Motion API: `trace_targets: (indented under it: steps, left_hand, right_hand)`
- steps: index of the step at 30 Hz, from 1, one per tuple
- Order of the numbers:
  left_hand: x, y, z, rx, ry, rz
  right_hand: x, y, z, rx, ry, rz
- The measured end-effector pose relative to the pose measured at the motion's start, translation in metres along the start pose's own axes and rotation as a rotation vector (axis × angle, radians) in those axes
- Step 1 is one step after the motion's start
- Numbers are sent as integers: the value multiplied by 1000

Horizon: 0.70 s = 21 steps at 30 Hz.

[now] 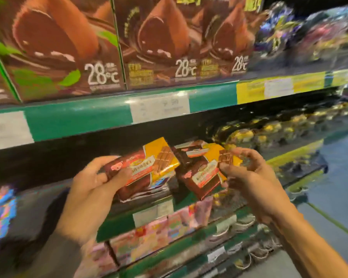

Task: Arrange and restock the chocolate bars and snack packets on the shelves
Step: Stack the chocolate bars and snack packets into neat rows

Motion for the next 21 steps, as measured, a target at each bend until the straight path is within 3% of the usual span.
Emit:
trace_targets:
  steps: [10,15,21]
  left_hand:
    - [13,53,59,-16,-107,120]
    - [8,66,77,39,-218,155]
    - [4,81,86,-5,-286,236]
  right_hand:
    - [4,-3,53,65,-132,-107]
    - [13,-4,63,107,-243,-431]
    - [19,-6,65,12,-302,-705]
Point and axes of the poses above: each hand's wrist, its own z-axis towards the middle knuckle, its own y-axis out of the palm, x = y × z, the point moved 2 cm from there along z, towards the middle knuckle, and after that the axes turned 1 degree about -y, right-handed, at the moved point
